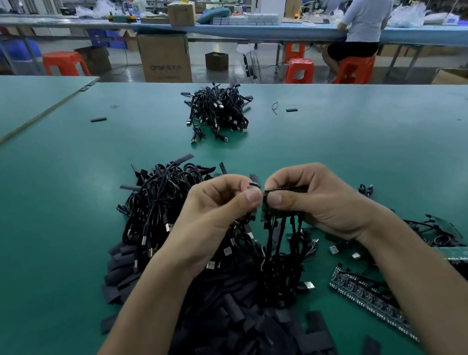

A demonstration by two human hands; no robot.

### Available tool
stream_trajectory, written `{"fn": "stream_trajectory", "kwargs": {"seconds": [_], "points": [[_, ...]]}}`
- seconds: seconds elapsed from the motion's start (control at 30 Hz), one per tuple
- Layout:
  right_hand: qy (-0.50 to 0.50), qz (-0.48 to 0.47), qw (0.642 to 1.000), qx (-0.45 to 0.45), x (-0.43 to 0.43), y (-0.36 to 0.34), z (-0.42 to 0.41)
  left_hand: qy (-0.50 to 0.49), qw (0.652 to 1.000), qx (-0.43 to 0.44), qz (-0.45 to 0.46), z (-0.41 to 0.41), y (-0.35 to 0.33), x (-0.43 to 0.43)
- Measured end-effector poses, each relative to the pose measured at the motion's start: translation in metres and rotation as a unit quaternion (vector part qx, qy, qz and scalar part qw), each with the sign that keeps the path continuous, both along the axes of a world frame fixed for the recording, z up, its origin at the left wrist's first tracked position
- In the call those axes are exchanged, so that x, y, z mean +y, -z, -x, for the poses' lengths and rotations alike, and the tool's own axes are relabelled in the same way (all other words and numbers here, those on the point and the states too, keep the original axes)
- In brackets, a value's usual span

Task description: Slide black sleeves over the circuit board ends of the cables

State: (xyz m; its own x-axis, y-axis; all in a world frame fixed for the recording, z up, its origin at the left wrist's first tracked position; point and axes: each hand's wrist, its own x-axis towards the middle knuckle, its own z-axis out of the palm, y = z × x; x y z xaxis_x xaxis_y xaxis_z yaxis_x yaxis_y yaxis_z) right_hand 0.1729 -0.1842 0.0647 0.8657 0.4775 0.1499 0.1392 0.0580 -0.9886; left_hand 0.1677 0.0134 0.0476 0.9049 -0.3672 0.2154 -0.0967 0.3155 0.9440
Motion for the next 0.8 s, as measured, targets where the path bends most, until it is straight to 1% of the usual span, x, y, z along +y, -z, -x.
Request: {"fn": "stream_trajectory", "kwargs": {"seconds": [0.07,0.13,0.2,0.23,0.27,0.3,0.33,0.37,0.4,0.43,0.47,0.5,0.53,0.57,0.6,0.63,0.7,0.8], "points": [[0.080,-0.015,0.997,-0.004,-0.002,0.005,-0.003,-0.019,0.999,-0.003,0.040,-0.001,-0.004,0.003],[0.204,0.018,0.978,-0.028,-0.004,0.008,-0.006,-0.038,0.997,0.005,0.074,-0.002,-0.008,0.008],[0.299,0.106,0.946,-0.066,-0.004,0.010,-0.007,-0.063,0.993,0.006,0.097,-0.002,-0.011,0.011],[0.317,0.169,0.929,-0.087,-0.003,0.009,-0.007,-0.078,0.992,-0.003,0.100,-0.002,-0.013,0.012],[0.327,0.244,0.906,-0.114,-0.002,0.008,-0.006,-0.097,0.991,-0.016,0.095,-0.002,-0.014,0.011],[0.335,0.325,0.872,-0.147,0.000,0.007,-0.006,-0.119,0.989,-0.034,0.084,-0.002,-0.014,0.011],[0.340,0.401,0.830,-0.184,0.004,0.006,-0.005,-0.144,0.986,-0.054,0.069,-0.001,-0.014,0.010],[0.341,0.457,0.790,-0.226,0.008,0.006,-0.002,-0.168,0.981,-0.074,0.056,-0.001,-0.015,0.010],[0.333,0.488,0.761,-0.268,0.013,0.004,0.000,-0.188,0.977,-0.093,0.049,-0.001,-0.015,0.010],[0.311,0.495,0.752,-0.305,0.018,0.002,0.003,-0.204,0.972,-0.109,0.049,0.000,-0.015,0.009],[0.277,0.487,0.759,-0.331,0.023,0.001,0.006,-0.218,0.967,-0.125,0.051,0.000,-0.016,0.009],[0.230,0.475,0.780,-0.337,0.027,0.000,0.009,-0.233,0.961,-0.138,0.051,0.001,-0.018,0.008],[0.172,0.461,0.812,-0.315,0.032,0.000,0.012,-0.247,0.956,-0.150,0.050,0.001,-0.019,0.007],[0.109,0.451,0.843,-0.271,0.036,0.000,0.015,-0.260,0.951,-0.158,0.048,0.002,-0.020,0.006],[0.053,0.452,0.862,-0.223,0.040,0.002,0.017,-0.272,0.947,-0.165,0.046,0.002,-0.020,0.005],[0.010,0.467,0.865,-0.181,0.044,0.007,0.019,-0.285,0.942,-0.170,0.046,0.001,-0.020,0.005],[-0.031,0.513,0.848,-0.133,0.048,0.020,0.024,-0.309,0.932,-0.184,0.049,0.000,-0.021,0.007],[-0.043,0.573,0.809,-0.124,0.049,0.036,0.027,-0.336,0.918,-0.206,0.055,-0.001,-0.022,0.010]]}}
